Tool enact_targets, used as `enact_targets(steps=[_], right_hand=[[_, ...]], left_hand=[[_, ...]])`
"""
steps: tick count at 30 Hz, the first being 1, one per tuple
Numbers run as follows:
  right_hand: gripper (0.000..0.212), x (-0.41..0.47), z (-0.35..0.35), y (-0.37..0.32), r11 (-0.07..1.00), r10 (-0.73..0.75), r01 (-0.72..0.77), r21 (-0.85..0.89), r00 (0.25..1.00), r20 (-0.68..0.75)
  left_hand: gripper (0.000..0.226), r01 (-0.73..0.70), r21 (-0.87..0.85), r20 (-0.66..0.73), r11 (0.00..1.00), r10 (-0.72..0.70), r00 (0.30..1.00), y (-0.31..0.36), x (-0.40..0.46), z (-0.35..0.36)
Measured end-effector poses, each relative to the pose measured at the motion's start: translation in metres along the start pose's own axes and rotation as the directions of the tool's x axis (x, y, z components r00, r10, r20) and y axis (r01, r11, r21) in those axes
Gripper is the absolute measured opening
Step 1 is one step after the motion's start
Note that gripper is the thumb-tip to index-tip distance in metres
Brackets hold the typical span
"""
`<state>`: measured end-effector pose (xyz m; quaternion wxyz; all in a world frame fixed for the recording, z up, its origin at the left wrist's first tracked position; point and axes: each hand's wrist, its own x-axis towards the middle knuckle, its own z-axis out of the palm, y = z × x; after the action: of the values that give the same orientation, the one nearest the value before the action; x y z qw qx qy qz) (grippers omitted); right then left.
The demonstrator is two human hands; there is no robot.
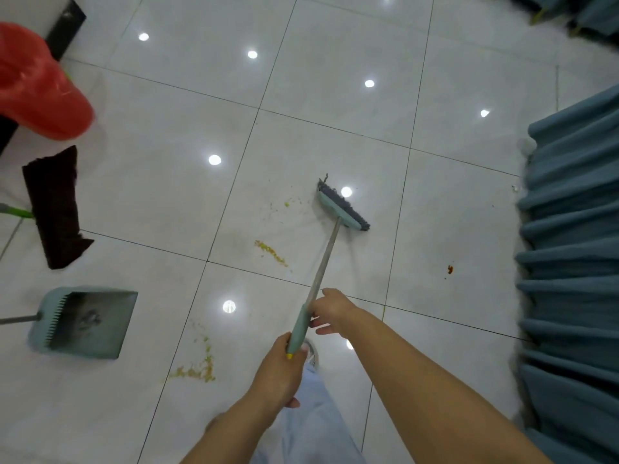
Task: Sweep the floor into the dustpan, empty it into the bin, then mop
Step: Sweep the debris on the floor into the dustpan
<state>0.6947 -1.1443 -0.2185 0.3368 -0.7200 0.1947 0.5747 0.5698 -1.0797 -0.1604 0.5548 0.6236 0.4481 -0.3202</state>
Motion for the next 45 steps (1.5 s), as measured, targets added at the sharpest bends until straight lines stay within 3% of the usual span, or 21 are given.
enact_targets(steps=[5,8,12,15,18,23,28,33,38,45], right_hand=[[0.019,0.003,0.055,0.030,0.999,0.040,-0.039,-0.007,0.995,0.096],[0.021,-0.007,0.092,0.053,0.996,0.085,-0.082,-0.023,0.979,0.185],[0.047,-0.003,0.122,0.065,0.987,0.078,-0.101,0.124,0.980,0.183],[0.082,0.020,0.125,0.063,0.934,0.055,-0.088,0.347,0.993,0.104],[0.092,0.029,0.120,0.057,0.903,0.021,-0.059,0.425,0.995,0.093],[0.085,0.042,0.092,0.037,0.898,-0.057,0.020,0.440,0.996,0.071],[0.069,0.071,0.045,0.009,0.892,-0.098,0.110,0.439,0.994,-0.049],[0.039,0.100,-0.016,-0.015,0.901,-0.099,0.156,0.405,0.983,-0.157],[0.023,0.131,-0.065,-0.024,0.940,-0.030,0.103,0.324,0.974,-0.224],[0.014,0.141,-0.072,-0.023,0.970,-0.002,0.048,0.239,0.983,-0.185]], left_hand=[[0.018,0.076,0.102,-0.080,0.992,-0.068,0.994,-0.055,-0.011,-0.027],[0.014,0.206,0.115,-0.140,0.972,-0.190,0.972,-0.090,-0.021,-0.047],[0.020,0.190,0.130,-0.121,0.973,-0.175,0.977,-0.119,-0.023,-0.062],[0.030,0.048,0.228,-0.110,0.973,-0.023,0.994,-0.131,-0.019,-0.061],[0.034,-0.036,0.218,-0.115,0.975,0.062,0.991,-0.131,-0.016,-0.064],[0.035,-0.124,0.216,-0.095,0.969,0.147,0.985,-0.105,0.010,-0.062],[0.037,-0.222,0.213,-0.063,0.952,0.240,0.969,-0.056,0.057,-0.044],[0.036,-0.286,0.250,-0.012,0.925,0.298,0.955,-0.002,0.099,-0.013],[0.032,-0.305,0.320,0.037,0.897,0.310,0.950,0.036,0.134,0.026],[0.031,-0.267,0.419,0.034,0.868,0.279,0.960,0.037,0.143,0.040]])
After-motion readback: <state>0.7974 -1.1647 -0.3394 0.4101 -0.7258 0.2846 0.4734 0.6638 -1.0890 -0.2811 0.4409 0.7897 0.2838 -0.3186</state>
